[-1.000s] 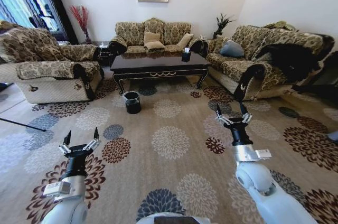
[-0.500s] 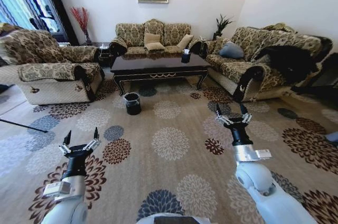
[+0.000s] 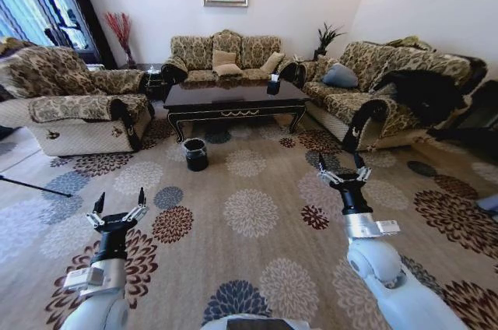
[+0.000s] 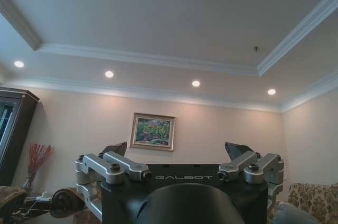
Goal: Move to the front of the table and pick up the trash from the floor, then place it into the trash bin.
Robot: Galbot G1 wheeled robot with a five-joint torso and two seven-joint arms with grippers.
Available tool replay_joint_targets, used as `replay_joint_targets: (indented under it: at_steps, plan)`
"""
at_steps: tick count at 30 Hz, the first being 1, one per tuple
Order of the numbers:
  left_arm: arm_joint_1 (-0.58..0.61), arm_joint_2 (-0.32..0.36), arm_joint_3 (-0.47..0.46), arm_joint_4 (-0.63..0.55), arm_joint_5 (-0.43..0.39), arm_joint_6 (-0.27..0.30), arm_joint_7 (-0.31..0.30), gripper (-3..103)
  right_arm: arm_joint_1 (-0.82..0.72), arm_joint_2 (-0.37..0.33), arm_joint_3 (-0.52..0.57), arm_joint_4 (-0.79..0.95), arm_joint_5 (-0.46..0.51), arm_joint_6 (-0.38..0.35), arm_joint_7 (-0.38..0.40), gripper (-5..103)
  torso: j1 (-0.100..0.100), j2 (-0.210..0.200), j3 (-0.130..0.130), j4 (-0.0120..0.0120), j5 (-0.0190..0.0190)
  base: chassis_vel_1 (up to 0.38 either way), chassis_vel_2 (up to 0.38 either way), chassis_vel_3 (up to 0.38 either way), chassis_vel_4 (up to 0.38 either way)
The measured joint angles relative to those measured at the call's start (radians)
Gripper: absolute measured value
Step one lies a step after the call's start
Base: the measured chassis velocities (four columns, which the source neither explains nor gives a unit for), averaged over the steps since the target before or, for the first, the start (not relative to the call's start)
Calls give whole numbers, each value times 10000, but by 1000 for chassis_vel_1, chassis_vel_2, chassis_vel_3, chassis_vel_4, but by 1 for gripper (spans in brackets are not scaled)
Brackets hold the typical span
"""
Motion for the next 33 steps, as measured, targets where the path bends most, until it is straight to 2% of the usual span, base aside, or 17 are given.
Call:
replay_joint_targets:
  at_steps: [33]
  plan:
    - [0, 0, -1, 0, 0, 0, 0, 100, 0, 0, 0, 0, 0, 0, 0, 100, 655, 1509, 856, 0, 0, 0, 0, 0, 0]
